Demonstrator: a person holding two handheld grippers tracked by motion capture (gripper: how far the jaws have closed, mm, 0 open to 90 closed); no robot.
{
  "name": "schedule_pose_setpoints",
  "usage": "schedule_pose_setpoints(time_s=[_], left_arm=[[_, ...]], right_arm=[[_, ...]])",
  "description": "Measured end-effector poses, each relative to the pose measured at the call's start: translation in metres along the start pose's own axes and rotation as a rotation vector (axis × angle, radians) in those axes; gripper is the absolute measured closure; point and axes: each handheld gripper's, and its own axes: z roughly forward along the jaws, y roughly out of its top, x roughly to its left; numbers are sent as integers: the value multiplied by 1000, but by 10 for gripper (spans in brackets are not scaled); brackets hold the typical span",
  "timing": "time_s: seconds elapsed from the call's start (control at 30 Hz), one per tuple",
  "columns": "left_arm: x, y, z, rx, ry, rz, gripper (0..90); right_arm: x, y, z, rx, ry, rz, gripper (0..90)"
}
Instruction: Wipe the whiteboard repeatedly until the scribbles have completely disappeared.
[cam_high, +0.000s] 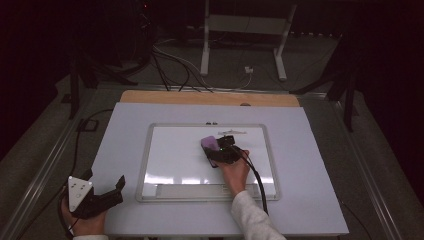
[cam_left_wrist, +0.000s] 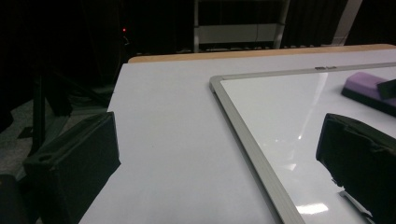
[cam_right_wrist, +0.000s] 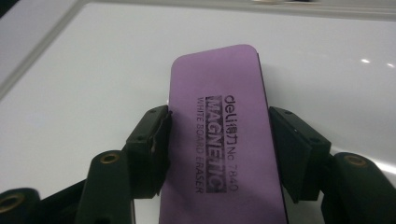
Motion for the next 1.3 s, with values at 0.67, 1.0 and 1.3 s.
schedule_pose_setpoints(time_s=[0.67, 1.0, 1.3], left_arm=[[1, 0, 0, 0, 1, 1, 2], [0, 0, 0, 4, -1, 3, 2], [0, 0, 0, 5, 1, 2, 2]], right_arm=[[48, -8, 11, 37, 147, -144, 415], [13, -5, 0, 9, 42, -44, 415], [-12, -10, -14, 6, 13, -10, 414]])
